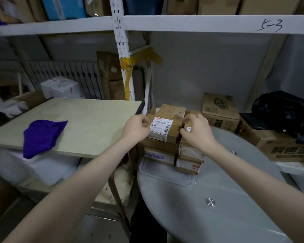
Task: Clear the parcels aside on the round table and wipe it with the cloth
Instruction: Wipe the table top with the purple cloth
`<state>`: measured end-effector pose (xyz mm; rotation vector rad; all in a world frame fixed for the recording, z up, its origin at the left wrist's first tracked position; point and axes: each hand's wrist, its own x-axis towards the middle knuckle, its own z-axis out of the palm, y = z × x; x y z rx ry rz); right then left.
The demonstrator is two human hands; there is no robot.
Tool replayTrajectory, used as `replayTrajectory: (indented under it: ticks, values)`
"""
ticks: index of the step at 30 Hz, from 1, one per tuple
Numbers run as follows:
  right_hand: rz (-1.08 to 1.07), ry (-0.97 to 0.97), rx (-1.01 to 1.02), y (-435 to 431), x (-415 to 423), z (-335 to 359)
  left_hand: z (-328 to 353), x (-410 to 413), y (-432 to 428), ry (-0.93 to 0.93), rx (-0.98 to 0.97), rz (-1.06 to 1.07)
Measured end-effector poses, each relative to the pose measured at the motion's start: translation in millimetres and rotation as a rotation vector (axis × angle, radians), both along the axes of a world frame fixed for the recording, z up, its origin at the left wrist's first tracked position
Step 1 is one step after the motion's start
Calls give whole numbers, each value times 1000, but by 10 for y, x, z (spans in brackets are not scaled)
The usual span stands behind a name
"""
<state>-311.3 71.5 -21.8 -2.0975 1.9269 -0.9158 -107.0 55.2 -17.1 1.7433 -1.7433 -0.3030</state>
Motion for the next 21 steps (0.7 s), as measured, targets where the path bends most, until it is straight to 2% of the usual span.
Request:
replayTrajectory:
  ticks: [3, 7, 12, 17, 21]
  values:
    - [221, -6, -42, -23, 395, 111, 66, 365, -55, 29, -18, 97]
    - [401, -56, 11, -156, 917, 117, 70, 1097, -54, -70, 50, 306]
    - [508, -103, 32, -258, 1383, 26, -52, 1978, 28, -268, 225, 627]
    - [572, -135, 56, -328, 1635, -69, -143, 2438, -7, -204, 363, 797]
    - [560, -166, 66, -350, 1662, -74, -150, 2459, -114, -222, 350, 821]
